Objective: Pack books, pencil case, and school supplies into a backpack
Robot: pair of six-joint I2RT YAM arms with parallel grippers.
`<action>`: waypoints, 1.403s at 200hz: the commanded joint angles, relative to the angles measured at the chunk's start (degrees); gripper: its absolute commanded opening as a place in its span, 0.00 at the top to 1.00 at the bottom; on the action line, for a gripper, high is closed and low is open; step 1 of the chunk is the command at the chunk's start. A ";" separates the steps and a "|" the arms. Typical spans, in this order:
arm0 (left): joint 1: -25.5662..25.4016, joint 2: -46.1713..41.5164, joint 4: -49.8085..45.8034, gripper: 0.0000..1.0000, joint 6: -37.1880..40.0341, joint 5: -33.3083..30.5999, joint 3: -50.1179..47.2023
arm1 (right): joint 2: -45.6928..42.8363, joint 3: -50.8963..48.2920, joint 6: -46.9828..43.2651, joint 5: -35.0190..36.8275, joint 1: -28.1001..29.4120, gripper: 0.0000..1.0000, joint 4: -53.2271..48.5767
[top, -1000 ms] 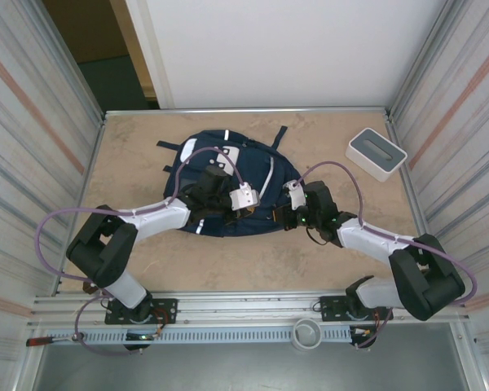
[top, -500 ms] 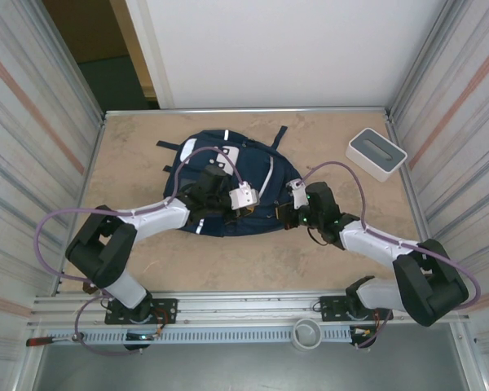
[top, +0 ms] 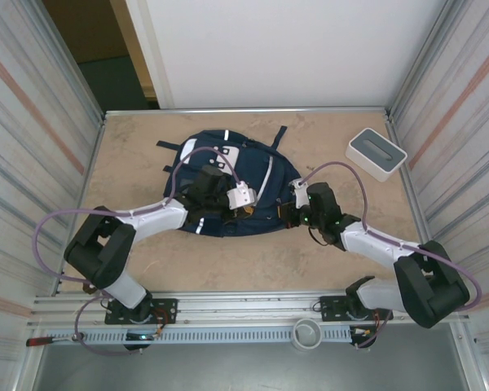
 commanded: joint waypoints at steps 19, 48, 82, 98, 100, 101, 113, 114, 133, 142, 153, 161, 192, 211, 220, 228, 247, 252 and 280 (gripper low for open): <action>-4.32 -4.63 -1.29 0.52 2.04 -6.62 0.34 | -4.50 -0.54 1.07 2.13 3.00 1.00 1.76; -7.46 -5.27 -1.53 0.47 3.84 -9.57 0.94 | -6.25 -0.67 1.48 2.05 4.21 1.00 2.42; -8.49 -3.18 -0.07 0.49 4.44 -10.81 2.34 | -7.87 -0.86 1.46 1.74 6.15 1.00 3.21; -8.54 -2.19 0.66 0.58 4.08 -10.49 2.85 | -8.37 -1.55 0.77 1.58 6.72 1.00 3.86; -8.50 -2.09 0.77 0.60 4.08 -10.57 2.85 | -8.41 -1.74 0.73 1.64 6.75 1.00 3.91; -8.50 -2.03 0.85 0.61 4.08 -10.57 2.83 | -8.42 -1.75 0.68 1.67 6.80 1.00 3.94; -8.24 -1.68 1.38 0.72 3.69 -10.65 2.86 | -8.73 -2.55 0.29 2.50 6.70 1.00 3.87; -8.19 -1.65 1.37 0.73 3.62 -10.61 2.88 | -8.75 -2.63 0.24 2.58 6.69 1.00 3.83; -7.40 -2.12 1.37 0.83 2.74 -9.38 2.46 | -9.02 -3.39 0.10 4.60 6.05 1.00 2.40; -7.00 -2.72 1.46 0.86 2.54 -8.43 2.02 | -9.04 -3.49 0.34 6.26 5.50 1.00 1.20; -6.44 -3.62 1.84 0.90 2.34 -6.75 1.20 | -9.12 -3.35 0.99 8.72 4.87 1.00 -0.33; -5.94 -4.37 2.58 0.92 1.92 -5.39 0.40 | -9.04 -3.16 1.54 10.48 4.34 1.00 -1.58; -2.99 -6.68 4.59 1.00 -0.92 0.26 -2.02 | -8.64 -2.12 3.21 14.75 2.04 1.00 -5.75; -1.66 -7.82 5.39 1.00 -1.87 1.65 -3.42 | -8.38 -1.31 4.06 17.04 1.49 1.00 -7.30; -1.09 -8.27 5.99 1.00 -1.97 1.68 -4.27 | -8.17 -0.94 4.62 18.16 1.40 1.00 -7.78; -0.75 -8.63 6.44 1.00 -2.24 1.77 -4.95 | -7.84 -0.43 5.14 19.25 1.31 1.00 -8.35; 0.30 -9.41 7.48 1.00 -2.88 2.26 -6.46 | -6.56 0.98 5.89 20.77 1.11 1.00 -9.38; 0.56 -9.58 7.87 1.00 -3.07 2.31 -6.85 | -6.21 1.29 6.11 21.12 1.11 1.00 -9.55; 2.03 -10.32 10.67 1.00 -4.30 2.44 -9.06 | -4.55 2.83 6.78 21.91 1.01 1.00 -10.11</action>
